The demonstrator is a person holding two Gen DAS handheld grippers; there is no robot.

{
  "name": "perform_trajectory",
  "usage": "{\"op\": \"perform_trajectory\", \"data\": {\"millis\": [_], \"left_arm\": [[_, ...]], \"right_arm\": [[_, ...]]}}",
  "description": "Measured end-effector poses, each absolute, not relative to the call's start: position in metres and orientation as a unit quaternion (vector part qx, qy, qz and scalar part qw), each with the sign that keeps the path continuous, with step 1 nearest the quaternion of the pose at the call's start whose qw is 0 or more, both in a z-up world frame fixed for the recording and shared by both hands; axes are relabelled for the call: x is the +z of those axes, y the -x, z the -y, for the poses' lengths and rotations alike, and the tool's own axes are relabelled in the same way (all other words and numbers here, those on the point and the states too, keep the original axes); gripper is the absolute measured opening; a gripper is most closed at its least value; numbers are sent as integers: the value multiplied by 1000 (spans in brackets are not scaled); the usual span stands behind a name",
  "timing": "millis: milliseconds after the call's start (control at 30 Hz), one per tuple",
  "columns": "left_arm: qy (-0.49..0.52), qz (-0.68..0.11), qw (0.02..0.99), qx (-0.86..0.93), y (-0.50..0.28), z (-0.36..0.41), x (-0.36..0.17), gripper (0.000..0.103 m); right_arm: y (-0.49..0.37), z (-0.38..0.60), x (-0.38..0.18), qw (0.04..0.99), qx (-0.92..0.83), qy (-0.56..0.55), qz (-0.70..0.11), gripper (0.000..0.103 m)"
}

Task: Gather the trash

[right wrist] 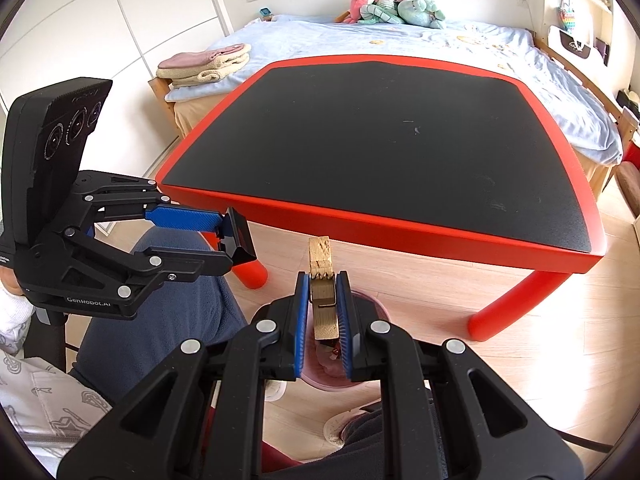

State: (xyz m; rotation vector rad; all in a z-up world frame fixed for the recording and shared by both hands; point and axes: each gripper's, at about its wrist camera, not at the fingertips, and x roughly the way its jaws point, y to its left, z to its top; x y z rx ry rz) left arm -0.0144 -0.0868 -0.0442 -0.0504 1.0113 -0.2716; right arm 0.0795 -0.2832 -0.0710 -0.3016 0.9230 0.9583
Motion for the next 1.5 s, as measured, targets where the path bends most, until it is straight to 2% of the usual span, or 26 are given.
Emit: {"op": "perform_trajectory", "data": {"millis": [33,67,100,133,167,333,800,1500], "left_arm": [[22,-482,866,-128,14,87,-45,47],[22,-483,867,-125,13,87,-46,55],[25,-480,868,-122,12,85,-46,75],[31,-476,871,-119,12,83,-46,89],[34,-472,873,-118,13,82,-46,89],[39,-479,871,-104,14,80,-47,95],[62,-456,884,-76,24,68,-29,95],[43,-390,919,28,-7,16,32,96]], "right_arm": [[-80,283,-72,777,440,142,-427,17],[-81,284,-73,780,435,143,-427,36],[-82,286,-73,783,431,141,-427,51],[-83,288,-73,787,427,134,-424,82],[-84,290,-72,792,425,126,-420,91],[-86,293,-75,797,407,124,-428,95],[-82,295,-65,803,400,96,-432,100],[-143,251,22,846,389,97,-353,100]]}}
